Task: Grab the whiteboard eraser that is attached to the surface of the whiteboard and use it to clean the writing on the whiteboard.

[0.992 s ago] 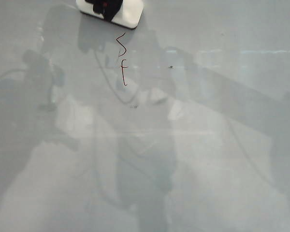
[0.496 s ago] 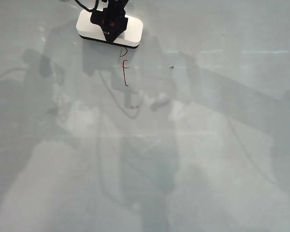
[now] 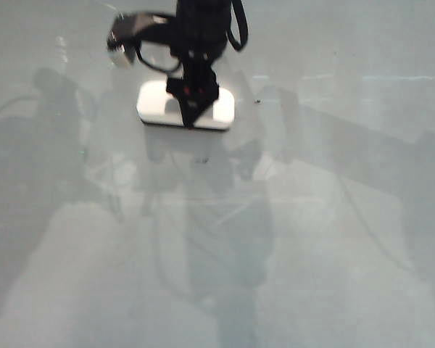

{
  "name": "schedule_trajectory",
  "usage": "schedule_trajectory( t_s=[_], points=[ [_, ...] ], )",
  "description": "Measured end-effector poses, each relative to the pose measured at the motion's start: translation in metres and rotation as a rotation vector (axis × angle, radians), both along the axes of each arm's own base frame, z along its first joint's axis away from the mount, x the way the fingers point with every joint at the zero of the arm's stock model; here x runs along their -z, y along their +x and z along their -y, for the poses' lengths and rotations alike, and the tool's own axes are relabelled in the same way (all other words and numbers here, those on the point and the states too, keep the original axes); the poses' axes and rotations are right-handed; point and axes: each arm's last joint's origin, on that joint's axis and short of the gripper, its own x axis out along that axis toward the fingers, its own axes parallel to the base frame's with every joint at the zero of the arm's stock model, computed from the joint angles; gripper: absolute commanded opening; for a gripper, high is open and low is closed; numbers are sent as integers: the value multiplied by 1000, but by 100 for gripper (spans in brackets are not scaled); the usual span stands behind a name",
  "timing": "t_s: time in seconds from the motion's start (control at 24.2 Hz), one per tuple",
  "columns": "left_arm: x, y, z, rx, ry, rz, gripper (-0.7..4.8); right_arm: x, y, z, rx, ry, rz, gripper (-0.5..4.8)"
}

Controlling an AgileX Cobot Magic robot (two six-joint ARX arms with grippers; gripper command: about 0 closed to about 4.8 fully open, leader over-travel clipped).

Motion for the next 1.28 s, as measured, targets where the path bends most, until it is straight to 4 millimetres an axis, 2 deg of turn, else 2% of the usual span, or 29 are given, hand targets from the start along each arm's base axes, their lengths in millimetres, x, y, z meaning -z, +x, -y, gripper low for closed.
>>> schedule_trajectory(
  t_s=[0.25, 0.41, 0.66, 0.87, 0.91, 0.99, 1.03, 1.07, 1.12, 1.28],
  points=[
    [0, 0, -1, -20, 4, 3, -2, 28, 0, 3, 11, 5, 8, 178],
    [0, 0, -1, -25, 21, 10, -2, 56, 1, 8, 18, -15, -12, 175],
    [0, 1, 0, -25, 24, 7, -2, 63, 2, 4, 67, -56, 39, 176],
    [0, 1, 0, -25, 25, 7, -2, 64, -1, 0, 92, -244, 154, 175],
    [0, 1, 0, -25, 25, 7, -2, 58, -3, 3, 101, -250, 168, 175],
    [0, 1, 0, -25, 25, 7, -2, 25, -12, 12, 142, -211, 242, 175],
    [0, 2, 0, -25, 26, 7, -2, -8, -22, 17, 190, -124, 339, 175],
    [0, 2, 0, -25, 26, 7, -2, -27, -28, 17, 219, -62, 400, 175],
    [0, 2, 0, -25, 28, 5, -2, -61, -37, 25, 275, 62, 504, 175],
    [0, 2, 0, -29, 28, 7, -2, -108, -71, 44, 367, 230, 592, 175]
  ],
)
